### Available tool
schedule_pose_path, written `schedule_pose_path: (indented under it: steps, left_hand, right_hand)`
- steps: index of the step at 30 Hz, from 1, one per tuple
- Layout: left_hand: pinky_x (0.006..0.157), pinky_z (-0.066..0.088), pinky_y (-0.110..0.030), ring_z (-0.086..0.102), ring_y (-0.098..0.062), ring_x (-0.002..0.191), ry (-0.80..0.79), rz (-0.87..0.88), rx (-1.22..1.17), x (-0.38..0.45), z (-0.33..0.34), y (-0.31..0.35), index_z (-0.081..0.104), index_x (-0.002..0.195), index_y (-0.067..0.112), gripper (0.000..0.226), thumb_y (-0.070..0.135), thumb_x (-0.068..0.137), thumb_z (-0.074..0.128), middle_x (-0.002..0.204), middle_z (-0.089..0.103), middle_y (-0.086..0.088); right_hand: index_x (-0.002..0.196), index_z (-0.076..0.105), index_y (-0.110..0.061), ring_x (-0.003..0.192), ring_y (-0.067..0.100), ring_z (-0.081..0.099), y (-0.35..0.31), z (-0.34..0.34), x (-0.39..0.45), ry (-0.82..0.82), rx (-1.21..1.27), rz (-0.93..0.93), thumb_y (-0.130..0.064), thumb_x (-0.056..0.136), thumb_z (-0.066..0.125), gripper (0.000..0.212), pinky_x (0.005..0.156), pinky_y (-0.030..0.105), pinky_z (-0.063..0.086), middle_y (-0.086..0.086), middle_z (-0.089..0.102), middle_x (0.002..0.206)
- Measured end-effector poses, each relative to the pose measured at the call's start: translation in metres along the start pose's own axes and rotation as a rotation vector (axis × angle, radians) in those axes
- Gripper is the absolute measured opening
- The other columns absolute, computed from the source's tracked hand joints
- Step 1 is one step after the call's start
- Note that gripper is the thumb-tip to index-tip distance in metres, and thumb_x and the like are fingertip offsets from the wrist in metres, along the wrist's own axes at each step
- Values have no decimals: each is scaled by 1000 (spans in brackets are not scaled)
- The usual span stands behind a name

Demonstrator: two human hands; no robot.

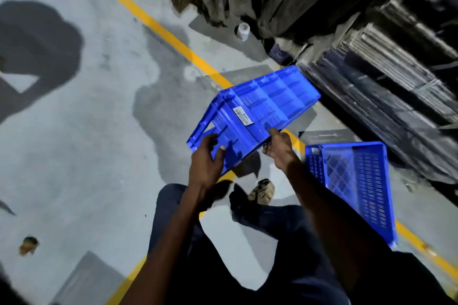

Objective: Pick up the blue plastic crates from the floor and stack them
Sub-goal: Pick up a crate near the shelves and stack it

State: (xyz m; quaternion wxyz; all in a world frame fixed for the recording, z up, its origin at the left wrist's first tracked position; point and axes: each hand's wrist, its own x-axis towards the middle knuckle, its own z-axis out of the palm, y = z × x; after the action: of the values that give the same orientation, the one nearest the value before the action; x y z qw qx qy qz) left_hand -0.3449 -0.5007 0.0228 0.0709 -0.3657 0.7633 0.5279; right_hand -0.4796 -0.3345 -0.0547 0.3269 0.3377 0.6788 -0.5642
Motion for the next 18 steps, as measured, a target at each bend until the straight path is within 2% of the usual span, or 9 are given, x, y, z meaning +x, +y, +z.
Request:
schedule_pose_path:
  steps: [4, 6, 8, 10, 12, 13, 15, 16, 18]
  left_hand:
    - [100, 39, -29, 53, -28, 125, 31, 25, 42, -14, -48, 27, 45, 139, 4, 55, 22, 92, 64, 139, 54, -13]
    - [107, 36, -35, 46, -30, 132, 16, 9, 77, -22, -72, 38, 38, 144, 3, 72, 31, 84, 67, 144, 47, -16]
    - [111, 34, -41, 41, -31, 136, 21, -28, 91, -33, -100, 47, 34, 147, 5, 88, 42, 75, 66, 149, 42, -16]
    - [111, 35, -45, 38, -30, 138, 53, -29, 117, -42, -124, 51, 32, 149, 10, 95, 54, 71, 64, 151, 39, -13]
    - [106, 39, -47, 41, -25, 135, 48, -41, 146, -52, -147, 48, 31, 149, 17, 97, 63, 70, 64, 148, 42, -8]
    - [101, 43, -45, 46, -22, 130, 2, -48, 135, -56, -157, 47, 35, 147, 21, 95, 67, 69, 63, 141, 48, -5]
    - [83, 49, -31, 59, -12, 104, -111, -23, 62, -72, -176, 53, 52, 129, 24, 77, 73, 70, 60, 111, 63, 6]
    - [72, 46, -25, 60, -7, 85, -159, 0, 51, -77, -183, 61, 59, 115, 23, 65, 72, 72, 57, 92, 63, 12]
    - [60, 36, -26, 47, -4, 61, -163, 58, 66, -93, -192, 79, 59, 91, 17, 55, 70, 75, 56, 70, 52, 11]
  right_hand:
    - [72, 51, -18, 41, 11, 37, -20, -7, -62, -8, 180, 130, -27, 97, 57, 27, 44, 18, 35, -1, 44, 52]
    - [75, 51, -17, 44, 11, 40, -22, -8, -95, -36, 211, 155, -28, 96, 58, 24, 47, 20, 36, 0, 46, 57]
    - [81, 57, -14, 46, 11, 45, -16, -12, -128, -43, 116, 101, -35, 93, 61, 24, 52, 23, 35, 3, 50, 63]
    - [87, 60, -9, 47, 15, 45, -6, -24, -157, -100, 43, 84, -49, 83, 68, 41, 55, 24, 34, 9, 46, 67]
    - [80, 63, -18, 51, 20, 45, -9, -27, -190, -170, 49, 100, -51, 77, 70, 35, 55, 25, 34, 13, 43, 70]
    - [75, 64, -18, 51, 21, 46, -15, -26, -205, -175, 20, 104, -47, 79, 68, 30, 53, 25, 34, 14, 45, 68]
    - [71, 59, -16, 42, 17, 45, -28, -23, -233, -176, 16, 103, -33, 91, 60, 26, 46, 21, 34, 8, 48, 56]
    - [72, 56, -17, 40, 14, 43, -34, -22, -242, -177, 57, 94, -26, 95, 56, 25, 43, 18, 33, 3, 49, 54]
    - [77, 55, -20, 48, 12, 46, -44, -28, -264, -200, 88, 43, -23, 96, 56, 19, 45, 19, 36, 0, 55, 62]
